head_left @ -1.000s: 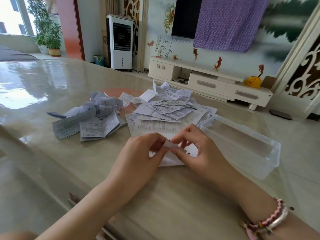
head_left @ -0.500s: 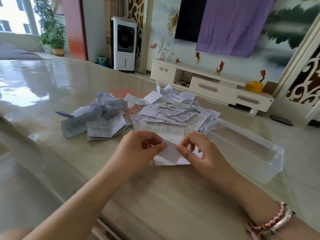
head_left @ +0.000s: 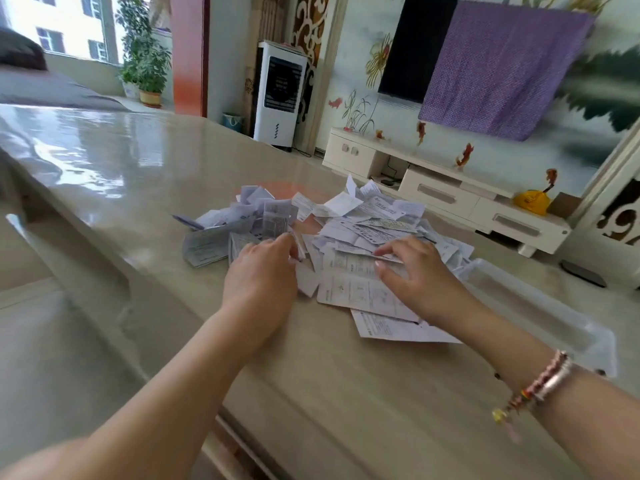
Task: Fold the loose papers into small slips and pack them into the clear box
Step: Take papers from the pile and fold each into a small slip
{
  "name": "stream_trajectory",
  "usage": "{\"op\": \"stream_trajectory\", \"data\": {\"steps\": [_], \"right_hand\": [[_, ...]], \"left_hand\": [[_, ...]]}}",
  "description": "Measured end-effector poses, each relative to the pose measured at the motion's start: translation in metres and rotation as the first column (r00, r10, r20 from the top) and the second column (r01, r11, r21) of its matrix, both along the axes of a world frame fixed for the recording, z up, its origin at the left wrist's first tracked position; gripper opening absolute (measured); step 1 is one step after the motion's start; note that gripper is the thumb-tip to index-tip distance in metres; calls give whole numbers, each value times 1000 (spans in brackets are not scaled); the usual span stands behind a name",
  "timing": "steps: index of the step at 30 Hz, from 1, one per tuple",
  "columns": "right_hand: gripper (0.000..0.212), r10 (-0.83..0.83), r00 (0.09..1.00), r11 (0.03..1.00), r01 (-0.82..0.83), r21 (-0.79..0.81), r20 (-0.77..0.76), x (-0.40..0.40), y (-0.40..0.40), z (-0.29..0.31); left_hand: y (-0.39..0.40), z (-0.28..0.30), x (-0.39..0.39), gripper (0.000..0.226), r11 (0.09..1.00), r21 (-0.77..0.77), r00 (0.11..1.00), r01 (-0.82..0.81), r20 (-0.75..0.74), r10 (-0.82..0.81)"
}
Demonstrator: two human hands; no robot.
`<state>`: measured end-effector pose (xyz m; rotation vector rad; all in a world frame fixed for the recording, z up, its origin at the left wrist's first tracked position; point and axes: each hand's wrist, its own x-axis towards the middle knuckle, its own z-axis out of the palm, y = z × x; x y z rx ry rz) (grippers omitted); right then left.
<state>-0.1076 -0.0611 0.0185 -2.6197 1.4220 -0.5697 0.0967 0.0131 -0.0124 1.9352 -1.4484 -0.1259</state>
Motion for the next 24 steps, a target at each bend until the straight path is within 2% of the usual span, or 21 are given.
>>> {"op": "stream_trajectory", "data": {"steps": [9, 15, 21, 24], "right_hand": [[43, -137, 982, 982, 153, 113, -132, 24, -49, -9], [44, -64, 987, 994, 76, 81, -146, 13, -28, -4], [36, 89, 996, 995, -88, 45, -8, -17, 8, 3], [28, 143, 981, 986, -152, 66, 132, -34, 26, 2]], "left_hand": [[-16, -5, 1, 20, 999, 28, 986, -47, 163, 42], [-20, -7, 4, 17, 999, 39, 983, -36, 181, 29], [-7, 1, -5, 22, 994, -106, 992, 1, 123, 12], [4, 5, -16, 25, 977, -209, 995, 42, 100, -21]]}}
